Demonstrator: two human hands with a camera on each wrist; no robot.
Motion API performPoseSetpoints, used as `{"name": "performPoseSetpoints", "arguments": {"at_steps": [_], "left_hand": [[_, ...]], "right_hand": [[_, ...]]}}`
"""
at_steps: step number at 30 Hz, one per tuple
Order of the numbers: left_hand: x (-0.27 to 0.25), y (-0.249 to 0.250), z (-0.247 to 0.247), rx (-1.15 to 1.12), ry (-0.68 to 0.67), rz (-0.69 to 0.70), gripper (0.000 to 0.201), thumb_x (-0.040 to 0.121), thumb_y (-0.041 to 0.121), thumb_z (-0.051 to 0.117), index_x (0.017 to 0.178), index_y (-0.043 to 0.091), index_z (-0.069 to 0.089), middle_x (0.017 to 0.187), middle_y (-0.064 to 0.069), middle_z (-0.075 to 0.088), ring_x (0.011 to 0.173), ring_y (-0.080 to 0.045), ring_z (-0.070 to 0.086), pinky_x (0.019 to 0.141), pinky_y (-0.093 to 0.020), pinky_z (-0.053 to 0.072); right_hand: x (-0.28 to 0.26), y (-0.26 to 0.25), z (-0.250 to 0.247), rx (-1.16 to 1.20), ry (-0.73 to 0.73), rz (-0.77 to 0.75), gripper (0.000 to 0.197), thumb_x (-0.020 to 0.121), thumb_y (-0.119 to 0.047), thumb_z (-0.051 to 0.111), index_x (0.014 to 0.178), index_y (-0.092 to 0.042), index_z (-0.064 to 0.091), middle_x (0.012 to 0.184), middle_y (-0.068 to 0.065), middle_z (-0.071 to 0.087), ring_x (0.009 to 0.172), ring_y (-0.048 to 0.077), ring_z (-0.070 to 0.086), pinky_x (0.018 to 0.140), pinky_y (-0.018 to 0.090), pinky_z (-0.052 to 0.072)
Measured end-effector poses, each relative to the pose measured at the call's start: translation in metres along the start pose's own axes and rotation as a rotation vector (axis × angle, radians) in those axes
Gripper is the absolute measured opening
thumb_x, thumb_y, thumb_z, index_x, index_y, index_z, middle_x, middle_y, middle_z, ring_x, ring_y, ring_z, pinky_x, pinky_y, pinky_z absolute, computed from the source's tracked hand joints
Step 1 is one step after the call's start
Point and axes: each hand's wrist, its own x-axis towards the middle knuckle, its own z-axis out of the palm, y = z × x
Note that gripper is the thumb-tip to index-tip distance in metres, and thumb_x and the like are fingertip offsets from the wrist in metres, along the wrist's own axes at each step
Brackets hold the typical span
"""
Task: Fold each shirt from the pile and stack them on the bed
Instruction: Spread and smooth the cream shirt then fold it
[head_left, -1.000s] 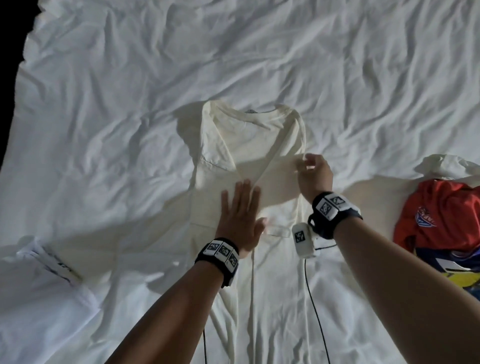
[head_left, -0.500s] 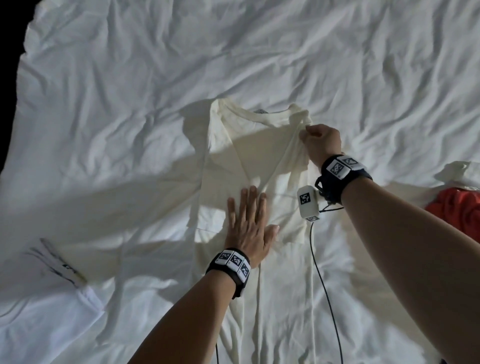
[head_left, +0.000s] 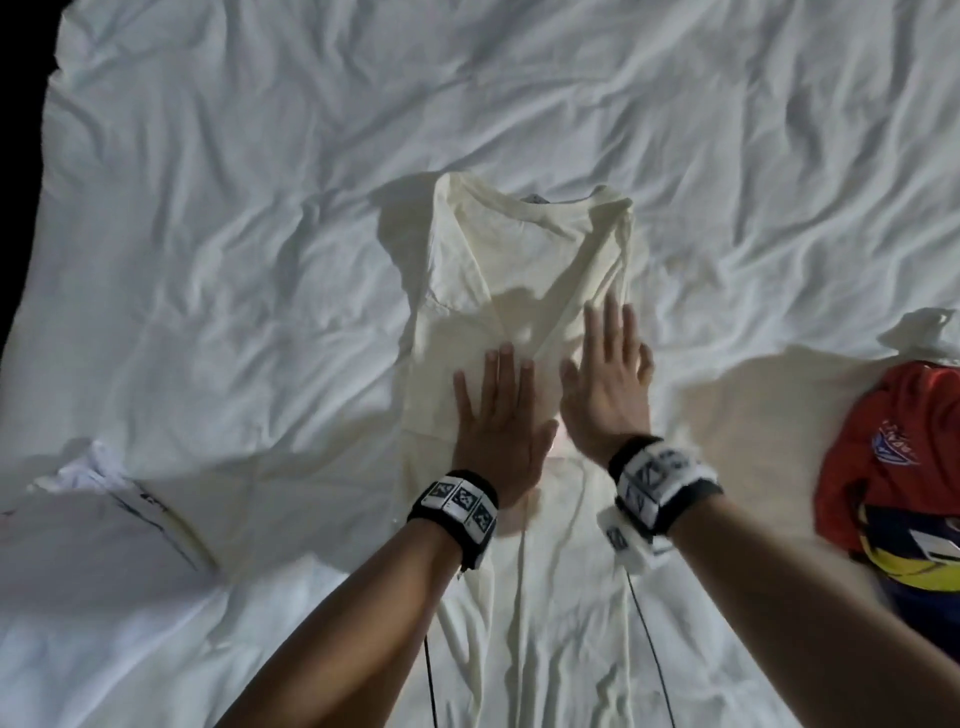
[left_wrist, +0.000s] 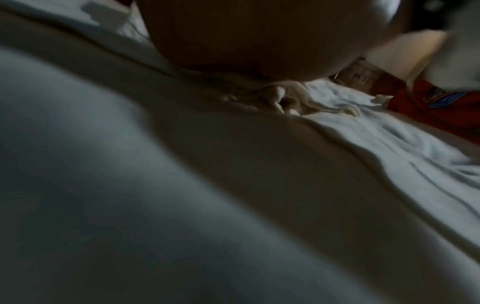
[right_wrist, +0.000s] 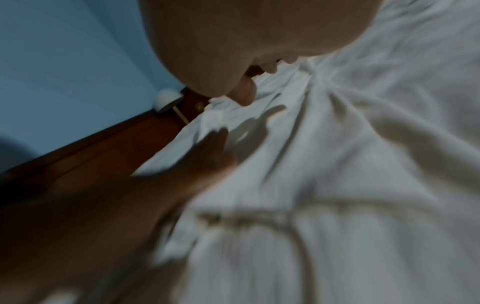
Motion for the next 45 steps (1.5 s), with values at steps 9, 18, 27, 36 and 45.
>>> {"name": "performPoseSetpoints", "arguments": {"at_steps": [9,18,27,36,45], "left_hand": [[-0.039,-0.032,-0.007,0.103,-0.031,-0.053,0.08,0.103,0.056,0.019,0.164,0.01,-0.004,0.17,-0.015,-0.015,0.157,-0.028,-0.018,0.124,-0.06,-0.009],[-0.132,-0.068,0.005,0.055,0.008,-0.491,0.079,0.1,0.06,-0.001,0.162,0.012,-0.013,0.166,-0.012,-0.028,0.152,-0.026,-0.032,0.122,-0.06,-0.014],[-0.258,-0.046,0.057,0.208,-0.188,-0.103,0.071,0.104,0.054,0.005,0.159,0.019,-0.022,0.167,-0.007,-0.028,0.153,-0.024,-0.029,0.123,-0.061,-0.01],[-0.368,-0.051,0.035,0.001,-0.021,0.108,0.055,0.098,0.048,0.044,0.142,0.015,0.052,0.156,-0.019,0.039,0.146,-0.039,0.033,0.116,-0.06,0.032],[-0.416,-0.001,0.035,0.178,-0.246,0.143,0.066,0.07,0.037,0.079,0.127,0.02,0.05,0.128,-0.004,0.049,0.119,-0.028,0.049,0.096,-0.047,0.045]], "right_hand": [[-0.086,0.044,0.03,-0.232,-0.173,-0.076,0.074,0.107,-0.054,0.015,0.16,-0.016,-0.019,0.166,0.007,-0.029,0.153,0.025,-0.026,0.125,0.049,-0.012],[-0.191,0.056,0.064,-0.224,-0.285,0.196,0.074,0.105,-0.054,0.008,0.16,-0.012,-0.017,0.167,0.008,-0.024,0.153,0.024,-0.025,0.125,0.05,-0.011],[-0.313,0.031,0.1,-0.251,-0.333,0.0,0.07,0.106,-0.058,0.011,0.16,-0.024,-0.02,0.164,-0.003,-0.032,0.151,0.017,-0.031,0.125,0.045,-0.014],[-0.411,0.019,0.082,-0.157,-0.163,-0.116,0.048,0.107,-0.04,0.035,0.148,-0.017,0.043,0.158,0.01,0.038,0.149,0.034,0.03,0.125,0.046,0.017],[-0.468,0.014,0.075,-0.364,-0.408,-0.236,0.091,0.058,-0.049,0.09,0.136,-0.021,0.054,0.139,0.008,0.052,0.123,0.033,0.054,0.103,0.05,0.048]]}}
